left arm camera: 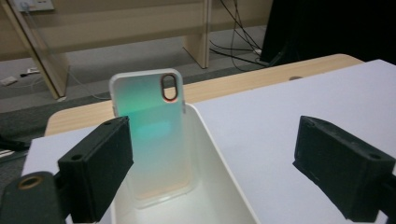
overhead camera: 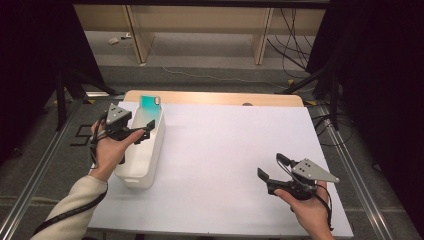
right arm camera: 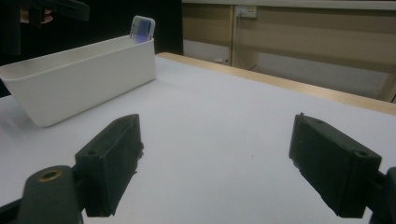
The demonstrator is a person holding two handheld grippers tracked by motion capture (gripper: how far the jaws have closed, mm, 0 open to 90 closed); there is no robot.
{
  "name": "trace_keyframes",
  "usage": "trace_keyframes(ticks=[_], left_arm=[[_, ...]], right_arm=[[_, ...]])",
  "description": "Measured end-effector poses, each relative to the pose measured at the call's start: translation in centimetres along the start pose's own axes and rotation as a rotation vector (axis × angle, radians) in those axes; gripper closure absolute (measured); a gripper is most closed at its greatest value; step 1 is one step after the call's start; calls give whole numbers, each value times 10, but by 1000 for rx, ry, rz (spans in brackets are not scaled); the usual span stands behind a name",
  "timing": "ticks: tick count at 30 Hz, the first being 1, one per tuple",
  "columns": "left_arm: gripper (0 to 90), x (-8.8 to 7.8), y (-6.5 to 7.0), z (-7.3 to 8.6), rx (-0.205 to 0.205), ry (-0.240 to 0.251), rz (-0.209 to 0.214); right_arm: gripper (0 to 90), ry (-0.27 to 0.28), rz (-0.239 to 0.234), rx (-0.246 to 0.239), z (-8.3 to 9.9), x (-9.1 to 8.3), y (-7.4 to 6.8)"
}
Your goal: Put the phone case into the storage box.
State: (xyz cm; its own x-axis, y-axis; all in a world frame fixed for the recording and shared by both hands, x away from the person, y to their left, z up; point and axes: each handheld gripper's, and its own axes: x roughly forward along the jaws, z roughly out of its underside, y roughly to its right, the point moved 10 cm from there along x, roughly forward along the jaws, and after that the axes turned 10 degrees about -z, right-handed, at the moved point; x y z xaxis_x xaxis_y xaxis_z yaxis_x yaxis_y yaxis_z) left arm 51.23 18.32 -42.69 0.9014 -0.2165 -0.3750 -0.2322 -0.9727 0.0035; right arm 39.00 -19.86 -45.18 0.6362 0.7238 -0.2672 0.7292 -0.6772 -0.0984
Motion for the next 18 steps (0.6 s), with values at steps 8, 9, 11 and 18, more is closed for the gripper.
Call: trace_keyframes(ticks=[8, 9, 11, 18], left_arm=[[110, -9, 9, 8, 28, 10, 25], [110, -11, 9, 10, 35, 8, 30], [110, -13, 11, 12, 23, 8, 38], [111, -23, 13, 14, 27, 13, 60]], right_arm=[[181, 8, 14, -4, -2, -1, 2], [181, 7, 13, -4, -2, -1, 2], [181, 5, 15, -2, -1, -2, 3], [181, 0, 15, -2, -1, -4, 4]])
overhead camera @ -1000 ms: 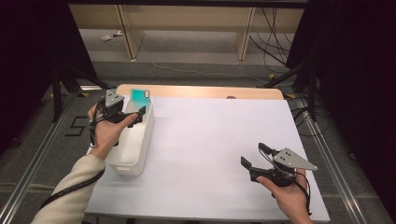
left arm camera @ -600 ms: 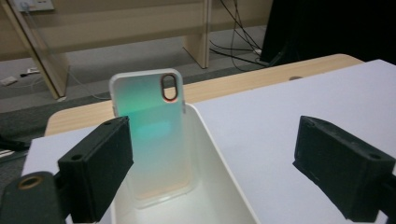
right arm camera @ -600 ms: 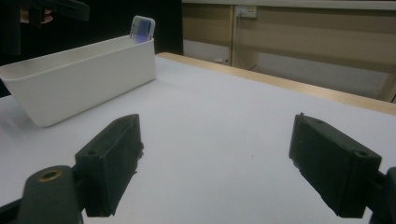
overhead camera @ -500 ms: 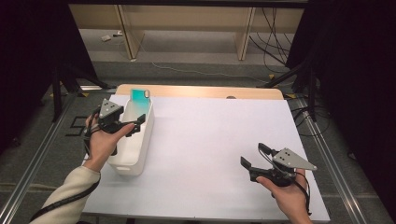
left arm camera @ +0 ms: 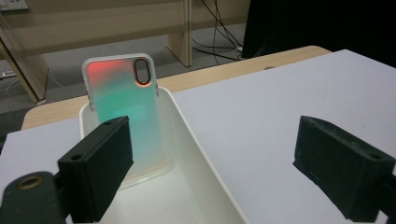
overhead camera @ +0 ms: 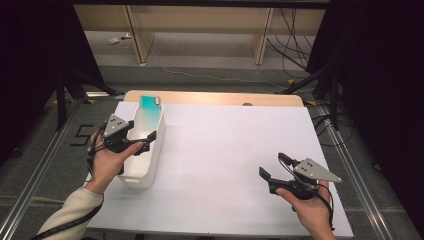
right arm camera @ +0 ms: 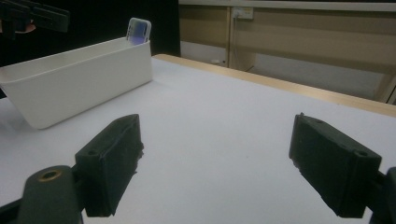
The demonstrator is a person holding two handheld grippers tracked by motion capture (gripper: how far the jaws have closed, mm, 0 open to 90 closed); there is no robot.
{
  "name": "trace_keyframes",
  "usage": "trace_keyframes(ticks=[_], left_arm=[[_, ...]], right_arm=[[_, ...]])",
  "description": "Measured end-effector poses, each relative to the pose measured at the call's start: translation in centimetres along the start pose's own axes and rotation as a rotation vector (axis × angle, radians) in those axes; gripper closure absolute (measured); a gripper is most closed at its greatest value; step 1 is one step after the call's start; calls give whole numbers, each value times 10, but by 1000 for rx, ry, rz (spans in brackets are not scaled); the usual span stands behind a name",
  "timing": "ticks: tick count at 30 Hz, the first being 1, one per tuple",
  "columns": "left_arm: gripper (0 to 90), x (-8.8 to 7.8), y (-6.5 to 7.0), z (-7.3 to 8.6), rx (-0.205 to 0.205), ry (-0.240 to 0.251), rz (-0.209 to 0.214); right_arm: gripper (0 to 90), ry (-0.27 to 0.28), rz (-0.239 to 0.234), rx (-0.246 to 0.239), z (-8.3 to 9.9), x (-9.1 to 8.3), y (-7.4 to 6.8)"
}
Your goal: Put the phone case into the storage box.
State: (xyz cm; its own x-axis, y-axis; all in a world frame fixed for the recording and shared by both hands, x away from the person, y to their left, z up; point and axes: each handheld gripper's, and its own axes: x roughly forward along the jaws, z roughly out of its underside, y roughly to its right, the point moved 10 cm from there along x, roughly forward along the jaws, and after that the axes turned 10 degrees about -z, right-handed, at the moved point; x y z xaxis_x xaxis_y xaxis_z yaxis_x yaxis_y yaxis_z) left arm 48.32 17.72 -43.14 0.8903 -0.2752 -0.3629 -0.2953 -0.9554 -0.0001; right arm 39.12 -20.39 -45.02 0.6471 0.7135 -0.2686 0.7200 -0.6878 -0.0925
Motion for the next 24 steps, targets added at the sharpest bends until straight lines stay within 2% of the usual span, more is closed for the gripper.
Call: trace_keyframes(ticks=[4, 9, 19, 24], left_arm=[[111, -6, 5, 0, 12, 9, 15], [110, -14, 13, 1, 5, 19, 39], [108, -27, 25, 10, 6, 26, 89], [106, -33, 27, 13, 12, 29, 106]], right_arm=[[181, -2, -1, -1, 0, 0, 0], [181, 0, -9, 12, 1, 1, -1], [181, -12, -2, 4, 1, -1, 0], [181, 28, -10, 5, -2, 2, -1]])
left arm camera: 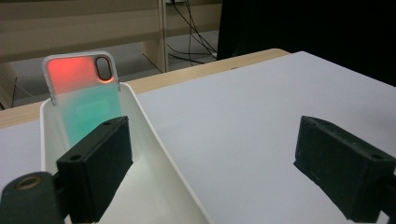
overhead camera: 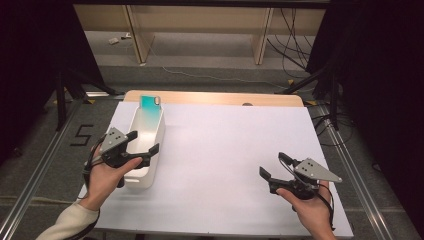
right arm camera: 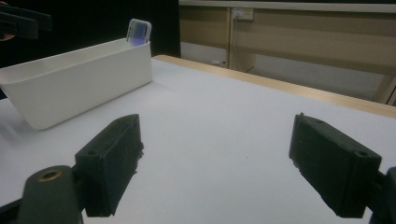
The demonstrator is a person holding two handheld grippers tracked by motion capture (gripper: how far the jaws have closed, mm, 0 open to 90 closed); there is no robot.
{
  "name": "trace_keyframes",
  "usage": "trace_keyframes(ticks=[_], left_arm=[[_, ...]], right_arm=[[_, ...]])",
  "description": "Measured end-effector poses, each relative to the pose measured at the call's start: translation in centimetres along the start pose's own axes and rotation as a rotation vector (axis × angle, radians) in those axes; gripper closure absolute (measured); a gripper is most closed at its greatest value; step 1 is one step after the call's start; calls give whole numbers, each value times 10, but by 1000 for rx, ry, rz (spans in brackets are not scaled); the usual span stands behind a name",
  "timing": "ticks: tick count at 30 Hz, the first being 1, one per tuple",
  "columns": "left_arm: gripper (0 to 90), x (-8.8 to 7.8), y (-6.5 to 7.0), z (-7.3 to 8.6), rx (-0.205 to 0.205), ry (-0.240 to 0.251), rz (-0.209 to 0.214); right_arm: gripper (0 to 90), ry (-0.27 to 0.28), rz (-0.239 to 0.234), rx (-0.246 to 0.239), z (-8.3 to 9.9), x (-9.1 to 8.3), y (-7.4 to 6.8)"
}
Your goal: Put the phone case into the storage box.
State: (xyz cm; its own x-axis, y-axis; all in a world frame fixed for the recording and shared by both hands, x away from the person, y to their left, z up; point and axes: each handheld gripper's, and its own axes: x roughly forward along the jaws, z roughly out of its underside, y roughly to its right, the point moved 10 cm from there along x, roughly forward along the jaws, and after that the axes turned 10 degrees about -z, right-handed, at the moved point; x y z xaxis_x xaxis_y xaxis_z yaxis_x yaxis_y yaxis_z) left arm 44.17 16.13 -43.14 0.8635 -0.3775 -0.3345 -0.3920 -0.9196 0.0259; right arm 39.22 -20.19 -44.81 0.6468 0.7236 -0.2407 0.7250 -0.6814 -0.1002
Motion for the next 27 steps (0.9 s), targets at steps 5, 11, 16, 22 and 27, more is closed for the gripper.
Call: trace_keyframes(ticks=[5, 11, 16, 22, 27], left_arm=[[106, -6, 6, 2, 11, 12, 18], [114, -10, 13, 12, 16, 3, 45], [114, -14, 15, 19, 16, 1, 52], [112, -18, 20, 29, 39, -6, 60], [111, -18, 23, 33, 36, 0, 75]], right_arm=[[181, -28, 5, 0, 2, -2, 1], [181, -5, 1, 3, 1, 0, 0], [181, -30, 8, -6, 3, -1, 1], [181, -31, 10, -6, 3, -2, 1], [181, 1, 1, 4, 0, 0, 0]])
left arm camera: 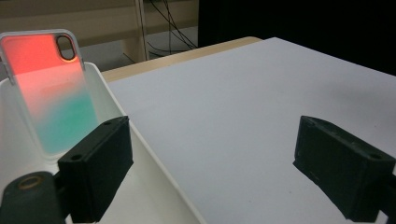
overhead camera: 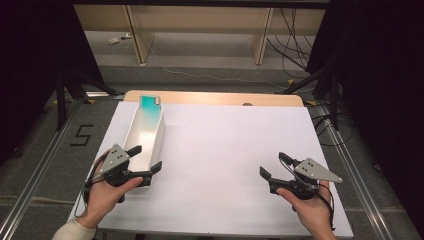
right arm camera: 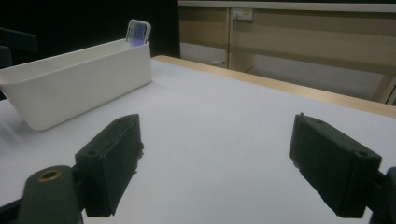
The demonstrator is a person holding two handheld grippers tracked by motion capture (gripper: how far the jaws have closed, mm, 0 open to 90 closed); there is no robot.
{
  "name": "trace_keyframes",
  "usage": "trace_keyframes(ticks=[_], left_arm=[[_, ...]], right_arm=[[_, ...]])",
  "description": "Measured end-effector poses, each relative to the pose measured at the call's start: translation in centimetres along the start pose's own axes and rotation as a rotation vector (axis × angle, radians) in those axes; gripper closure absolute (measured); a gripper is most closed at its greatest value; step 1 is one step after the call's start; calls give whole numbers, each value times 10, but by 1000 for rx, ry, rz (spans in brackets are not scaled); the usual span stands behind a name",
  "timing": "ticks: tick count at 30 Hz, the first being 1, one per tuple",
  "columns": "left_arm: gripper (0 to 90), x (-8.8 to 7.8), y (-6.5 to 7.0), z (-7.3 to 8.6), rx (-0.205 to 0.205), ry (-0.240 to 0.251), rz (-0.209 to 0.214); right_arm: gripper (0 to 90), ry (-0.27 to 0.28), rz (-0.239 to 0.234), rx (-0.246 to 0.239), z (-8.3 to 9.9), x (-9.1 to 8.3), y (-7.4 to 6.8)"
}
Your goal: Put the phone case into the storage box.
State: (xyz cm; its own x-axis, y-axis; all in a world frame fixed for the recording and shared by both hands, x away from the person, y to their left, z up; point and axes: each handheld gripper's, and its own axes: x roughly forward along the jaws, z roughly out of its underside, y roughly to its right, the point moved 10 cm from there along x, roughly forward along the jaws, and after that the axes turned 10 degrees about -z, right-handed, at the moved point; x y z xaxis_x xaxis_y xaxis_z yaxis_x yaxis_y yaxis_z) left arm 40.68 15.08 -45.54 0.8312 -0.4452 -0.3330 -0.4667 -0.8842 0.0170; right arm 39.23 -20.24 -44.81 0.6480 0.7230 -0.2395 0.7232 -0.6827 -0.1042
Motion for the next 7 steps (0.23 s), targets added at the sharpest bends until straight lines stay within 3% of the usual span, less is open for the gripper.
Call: trace_keyframes(ticks=[7], left_arm=[[116, -2, 2, 4, -8, 13, 6]], right_arm=[[181, -18, 17, 5, 0, -5, 3]])
